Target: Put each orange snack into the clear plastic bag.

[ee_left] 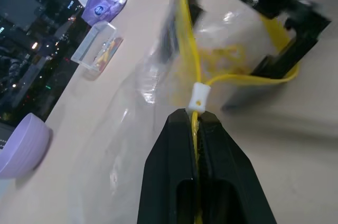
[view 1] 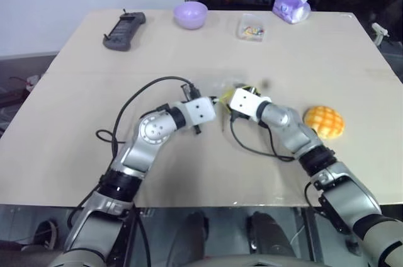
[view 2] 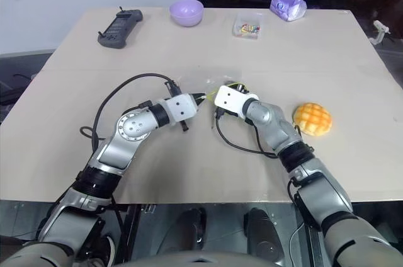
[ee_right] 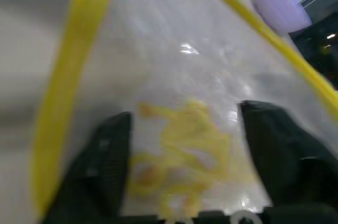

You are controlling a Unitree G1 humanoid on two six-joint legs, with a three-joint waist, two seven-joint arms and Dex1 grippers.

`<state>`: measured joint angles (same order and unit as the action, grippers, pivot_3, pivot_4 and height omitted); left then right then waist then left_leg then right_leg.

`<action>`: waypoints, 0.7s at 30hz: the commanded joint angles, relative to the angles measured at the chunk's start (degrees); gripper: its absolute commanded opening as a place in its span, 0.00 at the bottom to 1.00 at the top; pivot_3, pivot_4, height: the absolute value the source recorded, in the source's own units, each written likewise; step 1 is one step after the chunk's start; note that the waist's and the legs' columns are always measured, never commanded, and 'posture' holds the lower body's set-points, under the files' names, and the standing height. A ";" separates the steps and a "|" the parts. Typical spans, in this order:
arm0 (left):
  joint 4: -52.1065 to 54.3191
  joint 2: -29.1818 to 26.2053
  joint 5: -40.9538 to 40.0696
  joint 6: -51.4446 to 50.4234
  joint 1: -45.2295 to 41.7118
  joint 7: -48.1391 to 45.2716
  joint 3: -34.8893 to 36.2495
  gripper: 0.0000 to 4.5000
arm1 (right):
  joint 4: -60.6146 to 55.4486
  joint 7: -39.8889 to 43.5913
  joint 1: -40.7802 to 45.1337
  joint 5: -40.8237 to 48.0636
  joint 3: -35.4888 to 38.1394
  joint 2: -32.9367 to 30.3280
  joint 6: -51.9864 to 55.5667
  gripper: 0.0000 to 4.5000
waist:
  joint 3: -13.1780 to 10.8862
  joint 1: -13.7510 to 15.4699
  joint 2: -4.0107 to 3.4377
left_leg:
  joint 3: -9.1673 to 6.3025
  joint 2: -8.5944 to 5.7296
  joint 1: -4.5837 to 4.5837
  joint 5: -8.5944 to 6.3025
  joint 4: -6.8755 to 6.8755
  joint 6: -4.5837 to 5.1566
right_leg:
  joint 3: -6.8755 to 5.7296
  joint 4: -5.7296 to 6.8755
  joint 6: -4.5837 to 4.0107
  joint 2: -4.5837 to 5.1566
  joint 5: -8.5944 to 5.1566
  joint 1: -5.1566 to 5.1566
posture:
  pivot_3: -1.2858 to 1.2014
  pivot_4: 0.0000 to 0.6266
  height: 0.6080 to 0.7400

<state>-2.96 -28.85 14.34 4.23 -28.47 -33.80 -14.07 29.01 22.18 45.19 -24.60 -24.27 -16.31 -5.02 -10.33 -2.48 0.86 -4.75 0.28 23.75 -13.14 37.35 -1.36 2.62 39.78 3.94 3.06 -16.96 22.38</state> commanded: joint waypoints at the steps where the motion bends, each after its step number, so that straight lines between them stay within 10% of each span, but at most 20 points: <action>1: 0.45 0.29 0.35 0.57 -1.05 0.93 0.66 0.00 | -0.50 -1.63 1.08 -2.23 -0.08 -1.15 -2.16 0.99 | 0.00 0.00 0.00 | 0.00 0.00 0.00 0.00 0.00 0.00 | 0.00 0.01 0.00 0.00 0.00 0.01 | 0.52 0.24 0.97; 14: -2.03 1.51 3.75 -1.54 -1.76 5.42 0.89 0.00 | -37.13 24.13 -11.69 21.60 9.13 -9.67 12.36 0.99 | 0.00 0.09 0.00 | 0.03 -0.01 0.09 -0.01 0.01 0.02 | 0.04 0.00 0.00 0.01 0.00 0.05 | 0.52 0.24 0.97; 21: -2.09 2.71 4.03 -2.13 -2.04 6.01 0.70 0.00 | -43.42 24.15 -17.40 32.73 21.92 -14.11 26.02 0.99 | 0.01 0.47 0.01 | -0.01 0.01 0.08 -0.01 0.04 0.02 | 0.01 0.03 0.00 0.00 0.00 0.03 | 0.52 0.24 0.97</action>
<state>-6.10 -26.04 18.05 1.86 -29.59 -28.50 -14.00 -13.69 47.78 28.83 6.62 -8.26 -28.13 18.59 -10.32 -2.02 0.87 -4.77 0.24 23.84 -13.15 37.41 -1.33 2.62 39.79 3.94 3.10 -16.96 22.38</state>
